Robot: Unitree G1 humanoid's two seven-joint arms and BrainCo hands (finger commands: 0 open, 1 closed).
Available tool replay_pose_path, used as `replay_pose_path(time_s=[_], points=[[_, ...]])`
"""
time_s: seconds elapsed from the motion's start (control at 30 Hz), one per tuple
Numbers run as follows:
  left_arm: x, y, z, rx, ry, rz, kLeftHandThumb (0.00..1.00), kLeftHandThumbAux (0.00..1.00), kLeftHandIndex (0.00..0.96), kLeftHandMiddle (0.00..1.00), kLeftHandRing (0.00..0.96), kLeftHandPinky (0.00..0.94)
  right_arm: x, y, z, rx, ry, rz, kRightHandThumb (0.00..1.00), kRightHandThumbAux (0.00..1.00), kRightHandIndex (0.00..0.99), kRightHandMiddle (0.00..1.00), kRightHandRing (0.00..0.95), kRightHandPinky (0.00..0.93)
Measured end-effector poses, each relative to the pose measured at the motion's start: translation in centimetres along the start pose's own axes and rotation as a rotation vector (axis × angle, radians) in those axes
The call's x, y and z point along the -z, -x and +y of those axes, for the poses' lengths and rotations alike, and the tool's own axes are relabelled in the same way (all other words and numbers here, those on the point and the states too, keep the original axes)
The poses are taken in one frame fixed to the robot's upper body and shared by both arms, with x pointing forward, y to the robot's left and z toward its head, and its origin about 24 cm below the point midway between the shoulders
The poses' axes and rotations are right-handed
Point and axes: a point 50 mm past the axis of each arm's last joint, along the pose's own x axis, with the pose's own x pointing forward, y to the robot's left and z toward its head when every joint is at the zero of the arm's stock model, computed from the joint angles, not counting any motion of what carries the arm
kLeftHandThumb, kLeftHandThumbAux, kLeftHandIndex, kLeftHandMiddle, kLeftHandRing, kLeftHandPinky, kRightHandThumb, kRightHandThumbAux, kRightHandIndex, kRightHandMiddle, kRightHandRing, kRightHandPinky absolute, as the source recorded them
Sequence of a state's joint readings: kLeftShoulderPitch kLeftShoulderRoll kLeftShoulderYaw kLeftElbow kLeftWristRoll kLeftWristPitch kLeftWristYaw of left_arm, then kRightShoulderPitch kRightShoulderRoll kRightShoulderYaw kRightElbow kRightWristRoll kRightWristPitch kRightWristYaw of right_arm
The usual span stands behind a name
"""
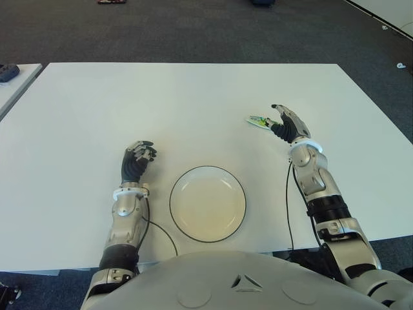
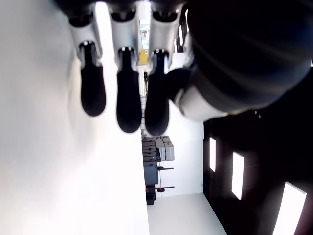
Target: Put the toothpaste on the table into the plate.
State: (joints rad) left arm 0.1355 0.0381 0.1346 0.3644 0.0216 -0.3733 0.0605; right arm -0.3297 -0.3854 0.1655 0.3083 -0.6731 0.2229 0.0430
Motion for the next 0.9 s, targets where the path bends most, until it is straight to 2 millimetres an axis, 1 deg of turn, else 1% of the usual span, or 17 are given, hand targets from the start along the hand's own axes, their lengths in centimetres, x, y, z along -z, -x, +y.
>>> replay_pose_path(time_s=[0.13, 0.43, 0.77, 0.9], points=[[0.0, 0.0, 0.0, -0.004, 0.007, 0.000, 0.701, 0.716, 0.428, 0.543, 0.547, 0.508, -0.2, -1.1, -0.3, -0.023, 0.024, 0.025, 0.534, 0.257, 0.000, 0.000, 0.000, 0.000], [0.0, 0.1, 0.0, -0.015, 0.033, 0.000, 0.702, 0.715, 0.428, 0.538, 0.539, 0.508, 0.2, -3.2, -0.8, -0.073, 0.104, 0.087, 0.526, 0.229, 0.000, 0.000, 0.000, 0.000], [0.0, 0.1, 0.0, -0.017, 0.034, -0.006, 0.702, 0.715, 0.429, 0.544, 0.543, 0.515, 0.7, -4.8, -1.0, -0.128, 0.166, 0.147, 0.517, 0.213, 0.000, 0.000, 0.000, 0.000], [0.0, 0.1, 0.0, -0.019, 0.032, -0.006, 0.701, 0.715, 0.428, 0.545, 0.545, 0.513, 1.2, -5.5, -1.1, -0.157, 0.203, 0.181, 0.507, 0.216, 0.000, 0.000, 0.000, 0.000]])
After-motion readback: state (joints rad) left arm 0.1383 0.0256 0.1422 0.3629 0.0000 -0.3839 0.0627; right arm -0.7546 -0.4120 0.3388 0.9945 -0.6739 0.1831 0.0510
